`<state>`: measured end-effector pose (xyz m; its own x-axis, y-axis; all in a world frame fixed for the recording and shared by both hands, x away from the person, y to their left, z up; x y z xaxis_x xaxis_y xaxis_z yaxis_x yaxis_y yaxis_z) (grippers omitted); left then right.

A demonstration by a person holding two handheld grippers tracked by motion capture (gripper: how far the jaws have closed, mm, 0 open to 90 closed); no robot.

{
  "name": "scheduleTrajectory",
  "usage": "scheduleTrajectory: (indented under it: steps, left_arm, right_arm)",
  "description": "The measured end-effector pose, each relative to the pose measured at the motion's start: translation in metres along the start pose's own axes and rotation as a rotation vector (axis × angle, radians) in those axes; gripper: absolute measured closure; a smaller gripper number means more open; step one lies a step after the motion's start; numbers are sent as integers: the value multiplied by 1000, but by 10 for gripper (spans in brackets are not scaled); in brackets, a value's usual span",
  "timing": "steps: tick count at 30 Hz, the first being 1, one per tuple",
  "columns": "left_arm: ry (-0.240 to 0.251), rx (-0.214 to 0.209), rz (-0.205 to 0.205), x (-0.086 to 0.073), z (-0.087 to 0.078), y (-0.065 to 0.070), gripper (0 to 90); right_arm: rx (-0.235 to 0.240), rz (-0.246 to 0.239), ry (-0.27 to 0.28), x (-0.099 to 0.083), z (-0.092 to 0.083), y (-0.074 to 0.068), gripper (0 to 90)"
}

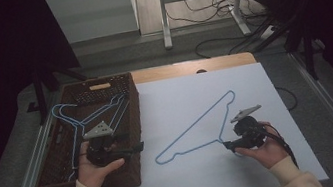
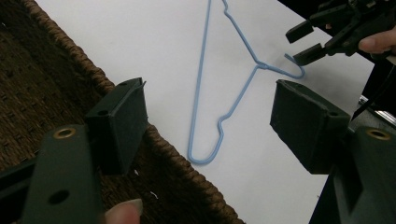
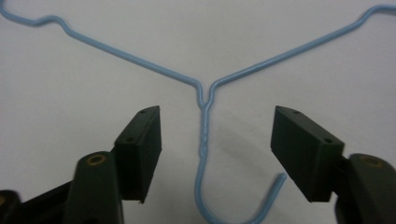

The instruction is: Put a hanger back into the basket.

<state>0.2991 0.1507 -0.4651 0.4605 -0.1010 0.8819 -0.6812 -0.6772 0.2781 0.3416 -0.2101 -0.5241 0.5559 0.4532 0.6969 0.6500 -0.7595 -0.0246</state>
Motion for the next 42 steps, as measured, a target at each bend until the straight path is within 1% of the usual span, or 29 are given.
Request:
scheduleTrajectory:
  steps: [3, 7, 11, 15, 16, 18, 20, 21, 23, 26, 28, 31, 33, 35, 36, 37, 42]
  left_arm:
    - [-2, 0, -1, -1, 0, 0, 271]
    - [1, 0, -2, -1, 0, -1, 271]
    - [2, -1, -2, 0, -1, -1, 271]
    - [4, -6, -13, -2, -2, -3, 271]
    - [5, -7, -18, -2, -2, -4, 271]
    - [8, -9, -25, -2, -3, -4, 271]
    - [13, -11, -25, -1, -4, -3, 271]
    - [16, -15, -26, 0, -4, -2, 271]
    - [16, -16, -25, 0, -4, -1, 271]
    - [14, -18, -23, 0, -4, 0, 271]
    - [14, -19, -21, -1, -3, 0, 271]
    - [11, -18, -19, -1, -3, 1, 271]
    - [10, -21, -14, -1, -2, 2, 271]
    - [8, -26, -7, 0, -1, 6, 271]
    - [8, -28, -4, 1, 0, 7, 271]
    - [7, -33, -1, 1, 1, 10, 271]
    - [-12, -50, 22, 5, 13, 22, 271]
  right_arm:
    - [4, 0, -45, -2, 8, -4, 430]
    - [-4, -22, -103, -5, 18, -7, 493]
    - [-16, -28, -139, -8, 25, -9, 549]
    - [-27, -34, -174, -12, 30, -8, 579]
    - [-29, -30, -172, -12, 30, -8, 589]
    - [-38, -17, -179, -11, 30, -8, 636]
    - [-38, -12, -192, -11, 30, -10, 688]
    - [-45, -10, -199, -10, 31, -11, 714]
    - [-42, 8, -209, -9, 31, -12, 779]
    - [-57, 22, -217, -8, 32, -10, 850]
    - [-53, 37, -219, -8, 32, -9, 854]
    - [-46, 43, -218, -8, 31, -8, 856]
    - [-42, 55, -220, -8, 30, -8, 857]
    - [-38, 57, -222, -9, 29, -8, 857]
    - [-35, 46, -226, -9, 27, -7, 857]
    - [-32, 53, -224, -9, 26, -8, 857]
    - [-25, 45, -193, -3, 15, -10, 857]
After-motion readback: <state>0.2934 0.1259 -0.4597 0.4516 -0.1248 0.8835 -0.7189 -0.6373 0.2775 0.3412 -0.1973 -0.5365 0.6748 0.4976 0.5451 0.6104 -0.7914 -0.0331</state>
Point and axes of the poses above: each handheld gripper's, and its own axes: z roughly forward along the jaws, x roughly out of its top, y roughly to its right, the point moved 6 cm from there along z, roughly forward along the jaws, and after that the axes turned 13 degrees about y, right-handed, at the moved point
